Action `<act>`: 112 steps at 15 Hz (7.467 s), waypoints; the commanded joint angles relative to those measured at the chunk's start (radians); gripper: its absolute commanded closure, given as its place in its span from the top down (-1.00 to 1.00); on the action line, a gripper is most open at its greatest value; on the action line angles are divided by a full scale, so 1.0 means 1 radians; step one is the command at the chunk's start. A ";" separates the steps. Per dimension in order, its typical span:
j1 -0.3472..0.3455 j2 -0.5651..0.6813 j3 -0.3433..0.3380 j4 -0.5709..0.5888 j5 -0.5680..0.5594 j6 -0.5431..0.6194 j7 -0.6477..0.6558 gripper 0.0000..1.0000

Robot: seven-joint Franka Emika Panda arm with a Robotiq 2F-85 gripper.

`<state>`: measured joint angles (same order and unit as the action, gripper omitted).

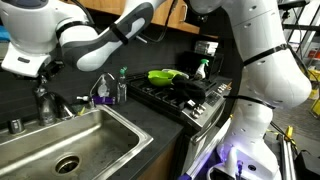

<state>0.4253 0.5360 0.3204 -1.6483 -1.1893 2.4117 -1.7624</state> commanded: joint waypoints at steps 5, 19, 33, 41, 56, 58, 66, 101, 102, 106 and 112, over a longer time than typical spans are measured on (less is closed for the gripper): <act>-0.003 -0.002 0.000 0.004 0.025 0.011 -0.029 -0.85; -0.028 -0.055 -0.025 -0.063 0.003 0.036 0.023 -0.85; -0.056 -0.121 -0.048 -0.138 -0.005 0.093 0.040 -0.85; -0.064 -0.141 -0.060 -0.160 -0.009 0.114 0.058 -0.85; -0.072 -0.176 -0.077 -0.197 -0.016 0.122 0.086 -0.85; -0.073 -0.181 -0.080 -0.201 -0.017 0.122 0.091 -0.85; -0.079 -0.201 -0.087 -0.222 -0.019 0.122 0.135 -0.85; -0.134 -0.249 -0.072 -0.269 -0.001 0.033 0.153 0.43; -0.134 -0.249 -0.072 -0.269 -0.001 0.033 0.153 0.43; -0.134 -0.250 -0.072 -0.270 -0.001 0.033 0.153 0.43; -0.128 -0.287 -0.066 -0.301 -0.004 0.000 0.168 1.00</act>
<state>0.3001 0.2860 0.2482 -1.9229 -1.1912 2.4384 -1.6056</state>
